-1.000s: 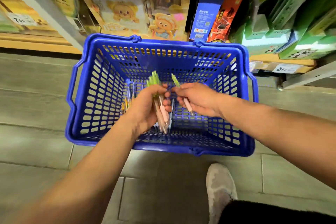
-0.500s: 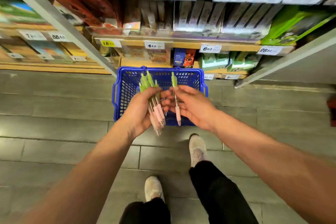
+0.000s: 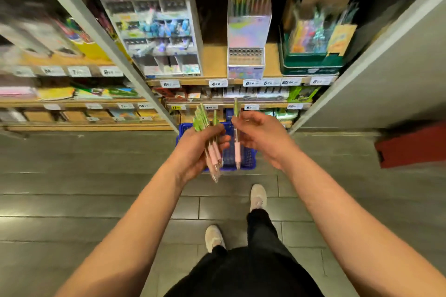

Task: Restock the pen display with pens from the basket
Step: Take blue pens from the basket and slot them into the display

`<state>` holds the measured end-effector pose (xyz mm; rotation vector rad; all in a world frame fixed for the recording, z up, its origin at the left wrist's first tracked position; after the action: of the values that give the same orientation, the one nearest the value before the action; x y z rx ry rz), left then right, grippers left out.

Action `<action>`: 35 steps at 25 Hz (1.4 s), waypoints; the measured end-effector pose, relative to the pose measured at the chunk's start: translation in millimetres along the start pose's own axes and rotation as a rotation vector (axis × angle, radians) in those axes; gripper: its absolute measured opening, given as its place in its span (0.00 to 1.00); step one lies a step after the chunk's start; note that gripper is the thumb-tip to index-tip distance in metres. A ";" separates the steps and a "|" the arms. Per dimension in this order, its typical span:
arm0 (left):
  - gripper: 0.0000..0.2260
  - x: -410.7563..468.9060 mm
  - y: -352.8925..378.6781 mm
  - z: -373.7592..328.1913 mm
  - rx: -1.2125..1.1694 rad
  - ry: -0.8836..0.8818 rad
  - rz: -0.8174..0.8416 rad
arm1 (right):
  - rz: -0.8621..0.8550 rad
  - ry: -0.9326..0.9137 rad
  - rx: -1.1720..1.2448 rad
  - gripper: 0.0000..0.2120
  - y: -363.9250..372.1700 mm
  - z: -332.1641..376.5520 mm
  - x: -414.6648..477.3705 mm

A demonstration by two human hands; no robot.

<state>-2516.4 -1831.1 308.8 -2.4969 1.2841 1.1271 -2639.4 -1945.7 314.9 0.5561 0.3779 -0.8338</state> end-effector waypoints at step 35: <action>0.15 256.2 48.6 -141.2 0.250 0.288 0.109 | -0.094 -0.229 0.169 0.09 -56.7 119.9 232.4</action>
<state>-2379.5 -2087.8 251.1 -2.4875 1.5408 0.5908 -2527.6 -2184.9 271.6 0.5956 0.1248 -1.0147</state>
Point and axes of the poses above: each hand's wrist, its own x-axis towards the middle knuckle, its own y-axis out of the palm, z = x × y, the point moved 2 cm from there along x, towards the middle knuckle, and after that the axes turned 12 degrees about x, right-handed, at the moved point
